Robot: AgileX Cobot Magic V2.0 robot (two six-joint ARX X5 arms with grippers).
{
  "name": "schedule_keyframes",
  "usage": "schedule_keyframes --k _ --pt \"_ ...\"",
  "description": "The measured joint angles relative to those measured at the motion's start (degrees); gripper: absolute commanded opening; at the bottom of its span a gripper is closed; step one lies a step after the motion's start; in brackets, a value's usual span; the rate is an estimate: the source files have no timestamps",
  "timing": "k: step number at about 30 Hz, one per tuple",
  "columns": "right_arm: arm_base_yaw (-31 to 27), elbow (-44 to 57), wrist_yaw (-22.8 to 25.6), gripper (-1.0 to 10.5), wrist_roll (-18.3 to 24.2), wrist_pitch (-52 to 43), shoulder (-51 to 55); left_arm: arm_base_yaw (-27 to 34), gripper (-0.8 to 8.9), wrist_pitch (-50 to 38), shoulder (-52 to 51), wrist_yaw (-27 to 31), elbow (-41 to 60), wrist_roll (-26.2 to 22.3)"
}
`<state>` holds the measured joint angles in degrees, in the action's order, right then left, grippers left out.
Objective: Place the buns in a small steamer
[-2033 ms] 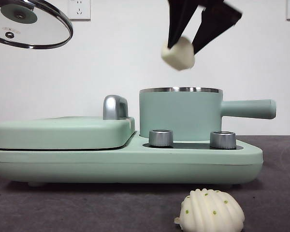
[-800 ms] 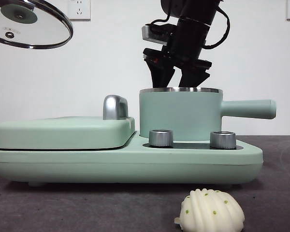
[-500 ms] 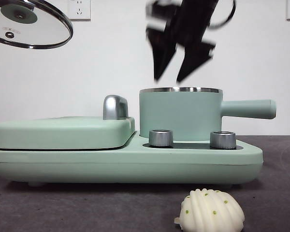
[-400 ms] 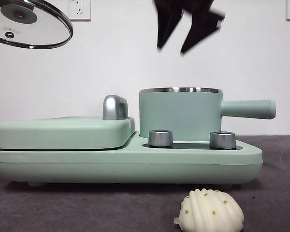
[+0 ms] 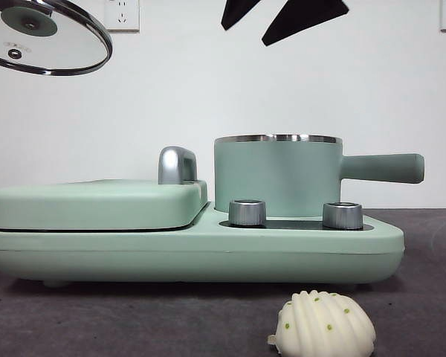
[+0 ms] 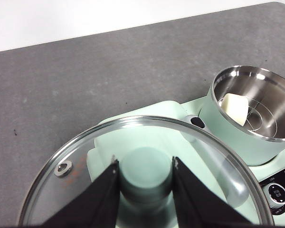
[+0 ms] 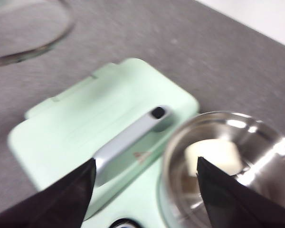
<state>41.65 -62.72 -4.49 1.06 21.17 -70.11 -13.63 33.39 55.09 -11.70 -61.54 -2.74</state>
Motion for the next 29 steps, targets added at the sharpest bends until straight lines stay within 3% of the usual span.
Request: schedule_keyframes --k 8,14,29 --pt "4.9 16.3 -2.0 3.4 1.7 -1.1 9.7 0.0 0.17 0.0 0.0 0.0 0.0 0.0" --pt "7.6 18.6 -2.9 3.4 5.0 6.5 10.4 0.0 0.17 0.0 0.0 0.0 0.0 0.0" --pt "12.4 24.8 -0.7 3.4 6.7 6.8 3.9 0.0 0.17 0.0 0.0 0.0 0.0 0.0"
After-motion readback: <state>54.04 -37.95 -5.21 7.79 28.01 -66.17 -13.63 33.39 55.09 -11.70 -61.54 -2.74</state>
